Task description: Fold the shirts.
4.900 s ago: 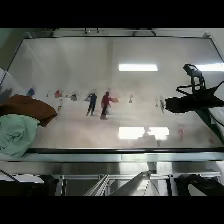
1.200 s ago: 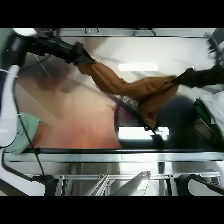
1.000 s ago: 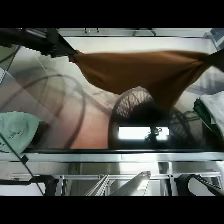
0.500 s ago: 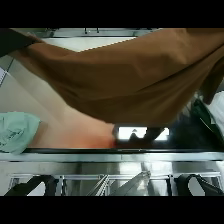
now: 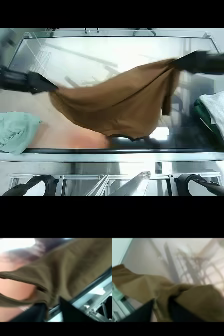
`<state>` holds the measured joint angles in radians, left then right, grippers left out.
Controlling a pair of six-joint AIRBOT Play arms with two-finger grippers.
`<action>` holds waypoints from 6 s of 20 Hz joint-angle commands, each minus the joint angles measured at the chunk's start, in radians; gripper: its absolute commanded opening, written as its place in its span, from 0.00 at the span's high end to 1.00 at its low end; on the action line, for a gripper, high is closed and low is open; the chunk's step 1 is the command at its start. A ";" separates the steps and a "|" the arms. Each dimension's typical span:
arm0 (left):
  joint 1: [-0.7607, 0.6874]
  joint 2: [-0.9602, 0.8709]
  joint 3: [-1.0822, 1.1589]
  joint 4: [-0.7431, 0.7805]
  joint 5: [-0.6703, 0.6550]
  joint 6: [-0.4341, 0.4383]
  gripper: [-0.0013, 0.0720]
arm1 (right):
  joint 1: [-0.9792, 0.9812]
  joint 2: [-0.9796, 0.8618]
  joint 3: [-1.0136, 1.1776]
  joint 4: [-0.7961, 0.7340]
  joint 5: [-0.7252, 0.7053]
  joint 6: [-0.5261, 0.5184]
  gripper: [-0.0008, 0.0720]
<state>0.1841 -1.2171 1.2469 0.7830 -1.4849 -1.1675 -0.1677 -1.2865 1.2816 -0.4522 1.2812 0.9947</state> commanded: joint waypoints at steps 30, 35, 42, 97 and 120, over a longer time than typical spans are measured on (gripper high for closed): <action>-0.009 -0.895 0.725 0.161 0.105 -0.151 0.01 | 0.241 0.097 -0.970 0.184 -0.657 0.140 0.42; -0.025 -0.980 0.725 0.108 0.088 -0.151 0.01 | 0.259 0.071 -0.970 0.293 -0.653 0.041 0.95; -0.046 -1.011 0.726 0.006 0.034 -0.092 0.96 | 0.258 0.071 -0.966 0.296 -0.613 0.038 0.95; 0.429 -0.332 -0.278 0.145 0.176 0.084 0.53 | -0.135 -0.173 -0.616 0.124 -0.427 -0.064 0.90; 0.370 -0.075 0.082 -0.504 -0.091 0.196 0.97 | -0.468 0.173 -0.356 0.246 0.333 0.007 0.95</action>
<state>0.4927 -1.4467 1.2705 0.5610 -1.5188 -1.0225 -0.5049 -1.2385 0.8242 -0.2790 1.4239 0.9512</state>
